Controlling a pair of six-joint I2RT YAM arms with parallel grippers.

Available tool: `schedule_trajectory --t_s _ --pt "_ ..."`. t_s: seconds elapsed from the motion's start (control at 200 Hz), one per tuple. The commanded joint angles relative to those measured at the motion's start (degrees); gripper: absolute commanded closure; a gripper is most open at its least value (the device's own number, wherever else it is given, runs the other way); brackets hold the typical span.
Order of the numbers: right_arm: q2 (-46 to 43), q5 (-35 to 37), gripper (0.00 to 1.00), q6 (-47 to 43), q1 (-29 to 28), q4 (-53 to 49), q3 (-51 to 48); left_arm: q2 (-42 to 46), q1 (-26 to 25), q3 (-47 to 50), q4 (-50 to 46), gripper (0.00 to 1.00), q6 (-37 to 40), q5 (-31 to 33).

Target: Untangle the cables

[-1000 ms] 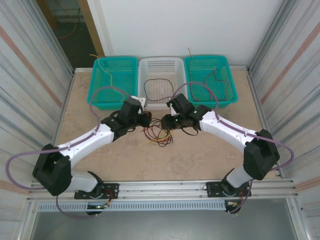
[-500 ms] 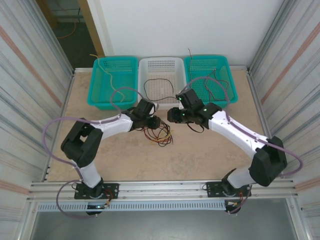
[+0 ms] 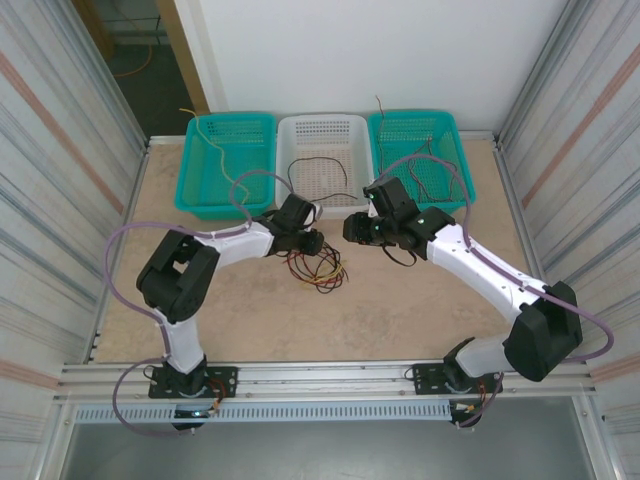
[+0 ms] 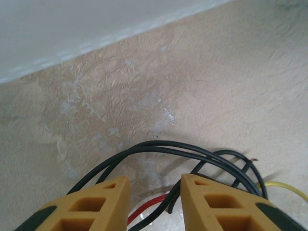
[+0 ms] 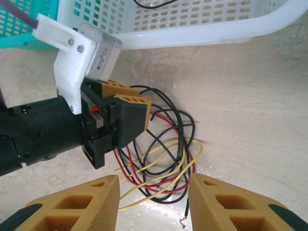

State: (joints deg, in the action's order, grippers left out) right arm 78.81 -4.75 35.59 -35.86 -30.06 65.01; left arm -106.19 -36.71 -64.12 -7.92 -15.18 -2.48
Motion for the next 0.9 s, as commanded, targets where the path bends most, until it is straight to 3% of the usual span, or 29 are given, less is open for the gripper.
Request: schedule_trajectory --t_s 0.0,0.256,0.556,0.892 --pt "-1.87 -0.55 0.58 0.97 0.64 -0.61 -0.84 -1.03 0.31 -1.69 -1.48 0.66 2.07 0.12" --pt "-2.6 -1.14 0.57 0.88 1.66 -0.63 -1.03 -0.32 0.23 -0.46 -0.23 0.66 1.77 -2.81" --pt "-2.93 -1.27 0.57 0.79 1.94 -0.52 -1.07 4.11 -1.82 3.84 1.42 1.0 -0.23 -2.7" --pt "-3.22 -7.05 0.55 -0.53 1.65 3.19 -1.71 23.45 -5.92 3.67 -2.52 1.0 -2.35 -1.47"
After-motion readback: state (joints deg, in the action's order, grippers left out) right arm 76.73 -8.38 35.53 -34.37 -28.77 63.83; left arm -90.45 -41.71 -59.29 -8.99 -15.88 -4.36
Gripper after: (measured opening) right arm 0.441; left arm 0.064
